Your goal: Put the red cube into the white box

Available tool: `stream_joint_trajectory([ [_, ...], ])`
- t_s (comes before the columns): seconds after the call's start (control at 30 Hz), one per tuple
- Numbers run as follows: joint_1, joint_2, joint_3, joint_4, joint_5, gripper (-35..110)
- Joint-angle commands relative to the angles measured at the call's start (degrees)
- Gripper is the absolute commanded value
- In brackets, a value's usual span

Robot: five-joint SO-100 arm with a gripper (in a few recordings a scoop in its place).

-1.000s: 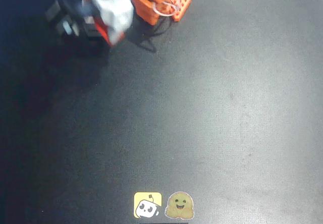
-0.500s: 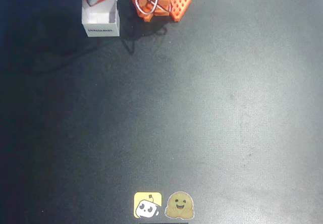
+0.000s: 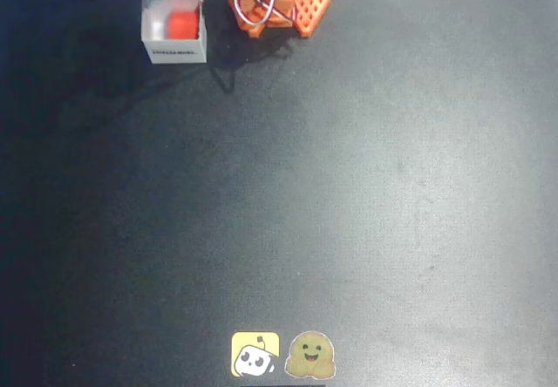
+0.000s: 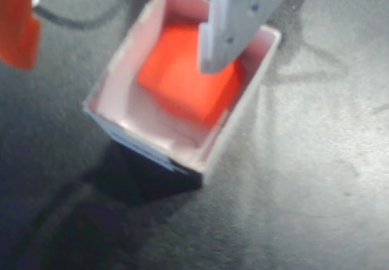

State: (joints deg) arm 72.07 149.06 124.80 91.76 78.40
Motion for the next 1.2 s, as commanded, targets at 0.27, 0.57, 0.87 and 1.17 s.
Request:
stream_joint_trajectory([
  [0.27, -28.04, 1.76, -2.02, -6.15, -0.97, 0],
  [0.57, -64.34, -0.44, 4.66, -18.81, 4.92, 0],
  [0.87, -67.24, 23.73, 16.79, -10.20, 4.83, 0],
  [1.17, -67.76, 34.01, 23.20, -2.02, 4.83, 0],
])
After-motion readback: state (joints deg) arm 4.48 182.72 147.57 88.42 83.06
